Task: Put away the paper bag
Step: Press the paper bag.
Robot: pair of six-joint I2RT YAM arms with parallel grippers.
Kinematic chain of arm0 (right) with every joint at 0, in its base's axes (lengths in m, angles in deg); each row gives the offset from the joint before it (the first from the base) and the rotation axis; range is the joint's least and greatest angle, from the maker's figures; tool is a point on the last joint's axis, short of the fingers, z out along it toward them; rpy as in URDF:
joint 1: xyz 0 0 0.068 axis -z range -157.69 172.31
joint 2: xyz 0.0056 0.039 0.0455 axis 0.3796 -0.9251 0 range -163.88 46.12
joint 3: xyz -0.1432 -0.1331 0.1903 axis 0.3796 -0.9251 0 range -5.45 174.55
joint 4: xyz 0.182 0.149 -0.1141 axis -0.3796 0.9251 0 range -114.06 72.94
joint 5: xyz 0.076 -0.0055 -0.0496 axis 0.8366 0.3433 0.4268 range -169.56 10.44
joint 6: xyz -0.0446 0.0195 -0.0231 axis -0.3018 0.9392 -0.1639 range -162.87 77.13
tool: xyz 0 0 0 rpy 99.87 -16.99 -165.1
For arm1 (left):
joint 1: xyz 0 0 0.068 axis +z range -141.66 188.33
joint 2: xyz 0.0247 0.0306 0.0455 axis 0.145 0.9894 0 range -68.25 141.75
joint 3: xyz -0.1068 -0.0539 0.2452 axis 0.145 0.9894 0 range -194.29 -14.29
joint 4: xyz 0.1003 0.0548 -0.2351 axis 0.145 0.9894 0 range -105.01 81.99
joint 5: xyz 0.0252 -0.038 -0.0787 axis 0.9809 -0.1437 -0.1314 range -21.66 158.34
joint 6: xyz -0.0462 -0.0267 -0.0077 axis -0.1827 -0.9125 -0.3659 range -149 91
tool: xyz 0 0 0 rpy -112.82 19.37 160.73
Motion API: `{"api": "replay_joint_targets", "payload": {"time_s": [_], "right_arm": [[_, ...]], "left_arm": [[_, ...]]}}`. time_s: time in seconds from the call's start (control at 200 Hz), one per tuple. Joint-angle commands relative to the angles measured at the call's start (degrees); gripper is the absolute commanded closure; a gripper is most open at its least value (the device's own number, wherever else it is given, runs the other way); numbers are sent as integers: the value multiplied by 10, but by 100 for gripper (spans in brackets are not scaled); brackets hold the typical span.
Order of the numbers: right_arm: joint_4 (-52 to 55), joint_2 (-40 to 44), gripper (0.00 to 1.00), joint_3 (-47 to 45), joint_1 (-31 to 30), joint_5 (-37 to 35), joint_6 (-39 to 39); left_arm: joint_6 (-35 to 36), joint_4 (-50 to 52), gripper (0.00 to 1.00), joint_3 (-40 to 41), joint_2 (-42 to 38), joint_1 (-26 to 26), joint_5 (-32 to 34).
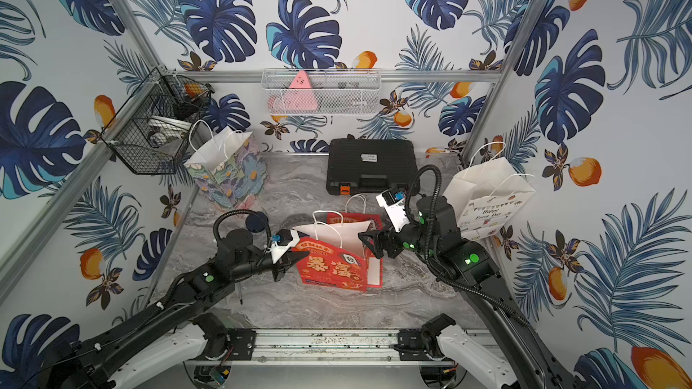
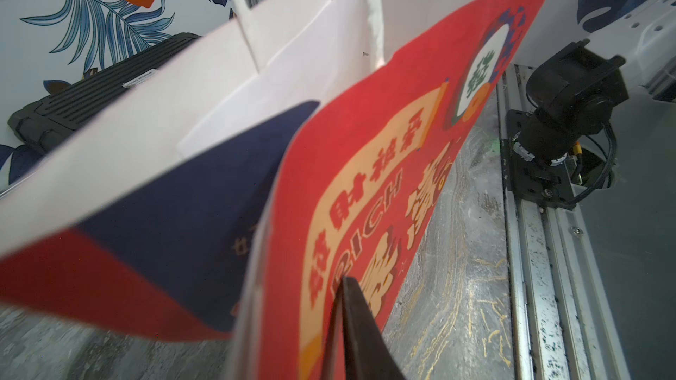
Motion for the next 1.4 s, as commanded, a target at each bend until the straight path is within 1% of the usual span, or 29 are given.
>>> {"api": "replay_joint_targets", "payload": {"time_s": [0.0, 0.15, 0.26, 0.336, 0.431, 0.496, 0.646, 0.721, 0.781, 0.871, 0.947, 1.027, 1.107, 1.167, 1.257, 1.307, 1.362, 1.397], "right_arm": [[29, 48, 9, -53, 0, -24, 155], [41, 141, 8, -118, 0, -95, 222], [44, 172, 7, -143, 0, -121, 262], [61, 178, 7, -144, 0, -147, 267], [80, 177, 7, -135, 0, -168, 250], [60, 173, 7, -143, 0, -145, 234], [-24, 130, 10, -183, -1, -42, 217], [-67, 106, 10, -202, -2, -16, 211], [-112, 97, 10, -219, -3, -7, 207], [-190, 98, 10, -251, -6, -1, 226], [-239, 114, 10, -277, -13, 6, 238], [-266, 140, 10, -303, -32, 4, 225], [-285, 155, 10, -330, -66, -21, 198], [-301, 148, 10, -346, -96, -50, 180], [-345, 110, 10, -368, -131, -94, 163], [-371, 84, 10, -376, -145, -129, 151], [-398, 59, 10, -386, -153, -175, 140], [-422, 45, 10, -395, -153, -186, 125]], "left_arm": [[-2, 3, 83, 0, 4, 0, 9], [1, 1, 83, -2, 5, 0, 17], [0, 2, 86, -3, 10, 0, 25], [-1, 2, 88, -5, 12, 0, 28], [-2, -1, 93, -6, 13, 1, 33], [-2, -2, 95, -8, 13, 2, 41], [3, 4, 97, -15, 9, 13, 41], [3, 7, 98, -17, 8, 23, 35], [-3, 1, 100, -17, 8, 37, 26], [-15, -5, 100, -17, 11, 61, 7], [-14, 1, 100, -21, 10, 79, -1], [-11, 3, 100, -22, 8, 98, -14], [-7, 3, 100, -22, 9, 108, -30], [-5, 1, 100, -22, 11, 110, -36], [-3, -2, 100, -20, 14, 111, -47], [-4, -5, 100, -18, 13, 111, -53], [-2, -5, 100, -17, 13, 111, -60], [2, -2, 100, -16, 10, 111, -64]]}}
